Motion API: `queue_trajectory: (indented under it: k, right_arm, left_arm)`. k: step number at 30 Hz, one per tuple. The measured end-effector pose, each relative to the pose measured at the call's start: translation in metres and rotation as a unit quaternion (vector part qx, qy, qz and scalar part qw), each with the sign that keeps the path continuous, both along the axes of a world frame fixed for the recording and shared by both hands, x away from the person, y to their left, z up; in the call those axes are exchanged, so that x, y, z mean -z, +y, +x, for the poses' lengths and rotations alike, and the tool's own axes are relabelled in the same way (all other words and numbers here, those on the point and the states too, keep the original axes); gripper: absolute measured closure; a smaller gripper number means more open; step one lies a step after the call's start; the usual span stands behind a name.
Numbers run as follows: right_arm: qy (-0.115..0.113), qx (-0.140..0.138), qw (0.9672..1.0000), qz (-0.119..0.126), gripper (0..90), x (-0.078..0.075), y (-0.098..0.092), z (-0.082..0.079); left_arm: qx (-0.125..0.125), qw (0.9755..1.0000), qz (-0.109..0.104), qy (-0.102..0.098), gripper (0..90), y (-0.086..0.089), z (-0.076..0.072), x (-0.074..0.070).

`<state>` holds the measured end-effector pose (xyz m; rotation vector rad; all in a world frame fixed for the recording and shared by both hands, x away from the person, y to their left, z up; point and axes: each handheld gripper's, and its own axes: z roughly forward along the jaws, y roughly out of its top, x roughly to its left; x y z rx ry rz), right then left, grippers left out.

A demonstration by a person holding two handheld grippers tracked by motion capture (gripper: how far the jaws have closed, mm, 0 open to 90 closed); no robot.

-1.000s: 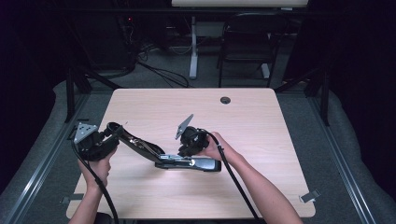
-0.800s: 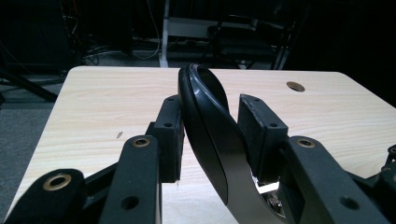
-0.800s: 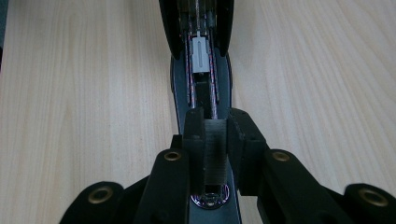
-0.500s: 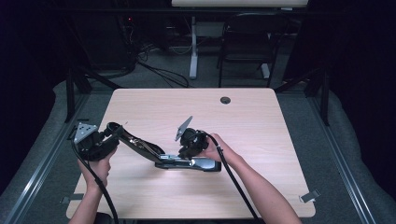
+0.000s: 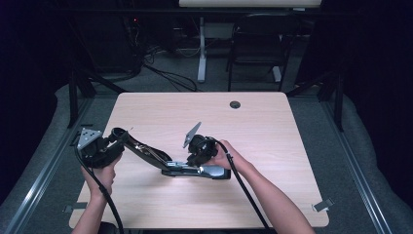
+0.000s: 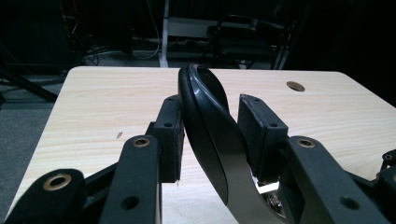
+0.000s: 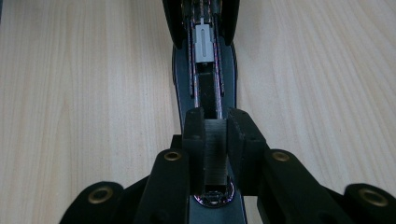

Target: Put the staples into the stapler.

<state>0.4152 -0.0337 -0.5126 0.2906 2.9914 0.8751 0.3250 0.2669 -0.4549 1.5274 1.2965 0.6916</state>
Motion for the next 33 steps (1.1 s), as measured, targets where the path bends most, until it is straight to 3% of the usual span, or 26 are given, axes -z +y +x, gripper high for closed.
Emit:
queue_trajectory:
  k: [33]
  right_arm:
    - [-0.002,-0.005,1.0000,0.002,78.3,0.0012,-0.0046,-0.0005]
  left_arm:
    - [0.002,1.0000,0.004,0.001,61.9,-0.0003,-0.0001,-0.0008]
